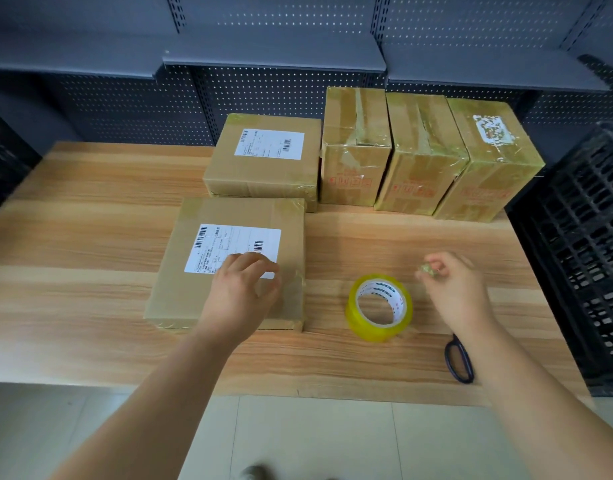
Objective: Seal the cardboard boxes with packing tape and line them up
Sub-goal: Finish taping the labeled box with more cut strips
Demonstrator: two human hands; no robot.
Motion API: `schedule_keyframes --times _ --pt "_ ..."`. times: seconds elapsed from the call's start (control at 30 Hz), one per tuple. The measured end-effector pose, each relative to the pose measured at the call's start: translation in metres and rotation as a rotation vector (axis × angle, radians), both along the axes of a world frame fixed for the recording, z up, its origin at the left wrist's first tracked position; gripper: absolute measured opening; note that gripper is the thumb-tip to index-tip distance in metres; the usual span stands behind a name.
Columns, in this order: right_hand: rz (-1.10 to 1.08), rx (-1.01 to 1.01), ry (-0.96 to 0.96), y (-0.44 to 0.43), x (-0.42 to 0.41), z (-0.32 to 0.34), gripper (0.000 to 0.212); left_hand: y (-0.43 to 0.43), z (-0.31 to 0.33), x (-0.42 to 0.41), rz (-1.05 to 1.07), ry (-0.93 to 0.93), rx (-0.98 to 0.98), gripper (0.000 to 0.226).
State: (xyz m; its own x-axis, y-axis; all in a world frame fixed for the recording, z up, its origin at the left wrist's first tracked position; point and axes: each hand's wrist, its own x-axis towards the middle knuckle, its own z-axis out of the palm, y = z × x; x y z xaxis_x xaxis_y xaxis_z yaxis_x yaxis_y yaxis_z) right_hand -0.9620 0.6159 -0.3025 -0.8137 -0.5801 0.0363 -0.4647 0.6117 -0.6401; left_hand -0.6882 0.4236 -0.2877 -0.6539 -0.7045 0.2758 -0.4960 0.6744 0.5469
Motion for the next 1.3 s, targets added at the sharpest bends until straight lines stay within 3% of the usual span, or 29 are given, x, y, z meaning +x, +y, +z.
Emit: schedule_keyframes --times 0.17,0.33,0.43,0.63,0.9,1.07,1.2,1.3 --pt "0.316 -0.121 -0.296 -0.054 0.075 0.024 0.017 0.004 -0.011 -0.001 -0.153 -0.06 -0.119 0.025" --pt "0.352 -0.005 -0.425 -0.086 0.108 0.013 0.018 0.005 -0.015 -0.006 -0.093 -0.049 -0.098 0.024" --pt "0.309 0.033 -0.497 -0.096 0.114 0.009 0.016 -0.003 -0.016 -0.012 -0.045 -0.022 0.001 0.006" --pt "0.219 0.012 -0.542 -0.102 0.117 0.009 0.004 -0.014 -0.014 -0.024 -0.061 -0.102 0.058 0.008" --pt "0.112 -0.077 -0.728 -0.107 0.121 -0.001 0.016 -0.013 -0.012 -0.033 -0.007 -0.16 0.072 0.013" --pt "0.067 -0.099 -0.812 -0.108 0.122 0.001 0.012 -0.02 -0.015 -0.036 0.041 -0.158 0.086 0.014" --pt "0.038 -0.103 -0.848 -0.109 0.122 0.002 0.012 -0.019 -0.016 -0.031 0.012 -0.105 0.074 0.031" --pt "0.03 -0.115 -0.92 -0.109 0.12 0.005 0.012 -0.019 -0.018 -0.03 -0.017 -0.148 0.067 0.02"
